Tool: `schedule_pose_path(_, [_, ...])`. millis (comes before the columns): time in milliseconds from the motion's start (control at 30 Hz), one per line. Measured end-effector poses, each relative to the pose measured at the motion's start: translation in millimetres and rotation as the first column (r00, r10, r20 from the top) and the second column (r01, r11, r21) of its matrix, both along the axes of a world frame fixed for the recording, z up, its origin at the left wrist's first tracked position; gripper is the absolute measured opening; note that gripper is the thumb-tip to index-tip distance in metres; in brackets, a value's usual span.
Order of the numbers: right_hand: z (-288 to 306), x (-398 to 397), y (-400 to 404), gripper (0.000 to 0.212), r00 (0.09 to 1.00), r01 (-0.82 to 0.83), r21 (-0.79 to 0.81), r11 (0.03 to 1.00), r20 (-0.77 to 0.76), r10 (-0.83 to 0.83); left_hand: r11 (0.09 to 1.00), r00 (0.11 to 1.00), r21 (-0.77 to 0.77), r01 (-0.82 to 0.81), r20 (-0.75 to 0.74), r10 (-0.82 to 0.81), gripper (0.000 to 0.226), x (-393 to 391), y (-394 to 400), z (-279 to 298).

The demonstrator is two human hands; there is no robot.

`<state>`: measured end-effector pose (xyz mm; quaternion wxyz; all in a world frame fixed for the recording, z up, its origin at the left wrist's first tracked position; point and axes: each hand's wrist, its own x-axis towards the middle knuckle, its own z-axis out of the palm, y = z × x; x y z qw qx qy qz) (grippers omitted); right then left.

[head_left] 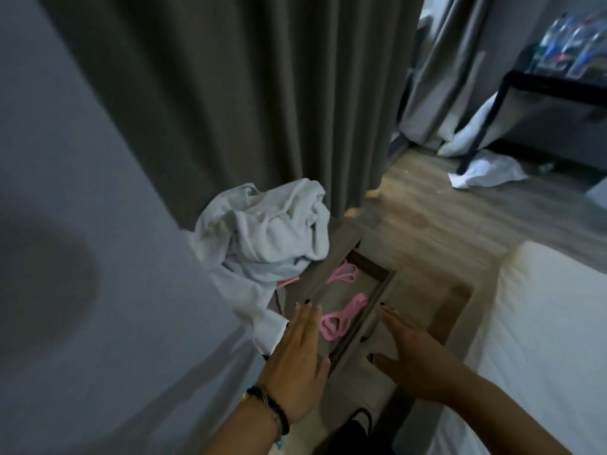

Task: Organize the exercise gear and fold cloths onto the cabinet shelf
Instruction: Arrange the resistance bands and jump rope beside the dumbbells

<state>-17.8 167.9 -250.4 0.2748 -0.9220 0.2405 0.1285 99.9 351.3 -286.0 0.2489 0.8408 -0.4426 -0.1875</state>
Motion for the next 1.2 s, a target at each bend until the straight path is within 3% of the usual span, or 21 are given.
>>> schedule_pose_path(400, [-85, 67, -156, 0.081, 0.991, 0.030, 0.074, 0.997, -0.132, -0.020, 0.986, 0.982, 0.142, -0.090, -0.150, 0.111, 0.077, 71, -172, -95])
schedule_pose_path(600, [-126, 107, -198, 0.068, 0.967, 0.225, 0.203, 0.953, -0.168, -0.193, 0.938, 0.907, 0.216, -0.270, -0.271, 0.324, 0.088, 91, -213, -135])
schedule_pose_path(833, [-198, 136, -231, 0.060, 0.928, 0.333, 0.271, 0.903, -0.265, -0.262, 0.921, 0.926, 0.334, -0.200, -0.243, 0.289, 0.084, 115, -241, -181])
schedule_pose_path(967, [-234, 143, -237, 0.040, 0.922, 0.380, 0.297, 0.876, -0.201, -0.332, 0.910, 0.916, 0.390, -0.140, -0.298, 0.269, 0.090, 122, -264, -214])
schedule_pose_path(1067, [-257, 146, -242, 0.042, 0.927, 0.375, 0.295, 0.879, -0.135, -0.350, 0.916, 0.899, 0.361, -0.175, -0.321, 0.298, 0.093, 116, -285, -245])
schedule_pose_path(1200, [-288, 144, -248, 0.050, 0.960, 0.279, 0.190, 0.941, -0.080, -0.269, 0.856, 0.776, 0.476, -0.203, -0.455, 0.437, 0.091, 108, -304, -298])
